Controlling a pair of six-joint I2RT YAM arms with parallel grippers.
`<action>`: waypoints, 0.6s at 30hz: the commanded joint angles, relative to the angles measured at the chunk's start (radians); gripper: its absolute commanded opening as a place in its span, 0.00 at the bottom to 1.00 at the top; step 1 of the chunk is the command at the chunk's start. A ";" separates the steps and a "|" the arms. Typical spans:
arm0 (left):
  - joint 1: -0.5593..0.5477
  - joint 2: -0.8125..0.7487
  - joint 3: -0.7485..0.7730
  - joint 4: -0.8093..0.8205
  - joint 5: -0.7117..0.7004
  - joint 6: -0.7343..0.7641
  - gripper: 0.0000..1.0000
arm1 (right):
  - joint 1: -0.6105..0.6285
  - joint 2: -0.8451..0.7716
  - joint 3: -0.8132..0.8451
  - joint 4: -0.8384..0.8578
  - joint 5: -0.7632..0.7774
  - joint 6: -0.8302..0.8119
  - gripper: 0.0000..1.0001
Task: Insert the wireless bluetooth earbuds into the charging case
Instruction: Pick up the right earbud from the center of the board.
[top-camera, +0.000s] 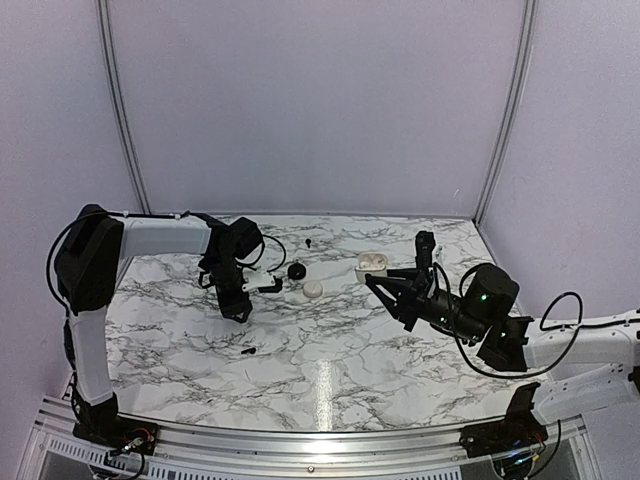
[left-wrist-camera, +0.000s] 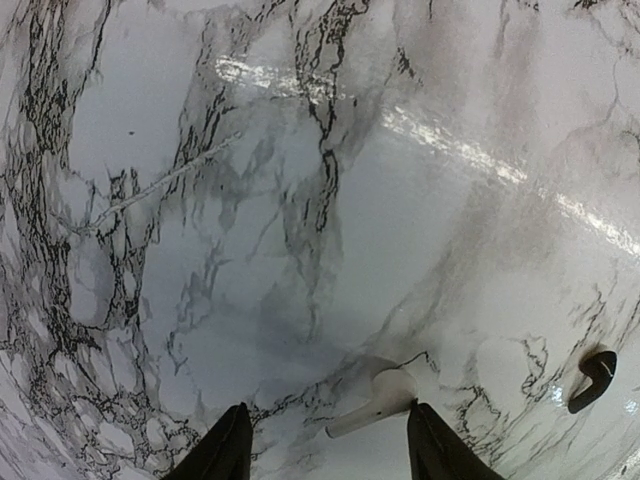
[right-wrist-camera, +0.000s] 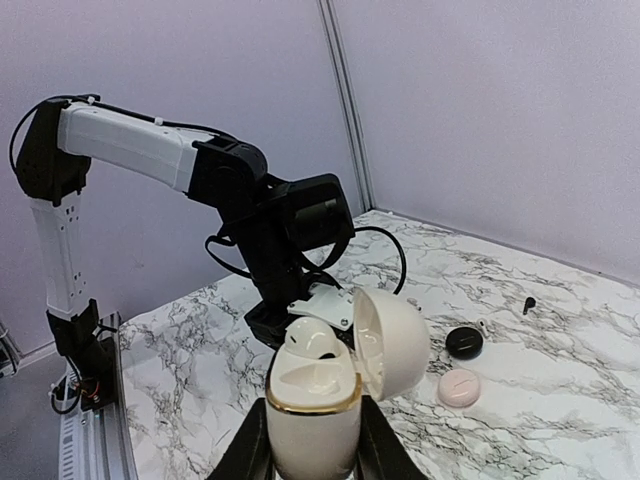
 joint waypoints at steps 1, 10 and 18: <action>0.003 -0.004 0.004 -0.037 0.002 0.002 0.56 | -0.008 0.007 0.019 0.044 -0.004 0.011 0.00; 0.002 -0.035 -0.025 -0.029 0.054 0.003 0.64 | -0.008 0.028 0.024 0.064 -0.022 0.022 0.00; 0.003 -0.035 -0.044 -0.027 0.101 0.001 0.59 | -0.007 0.025 0.022 0.058 -0.021 0.021 0.00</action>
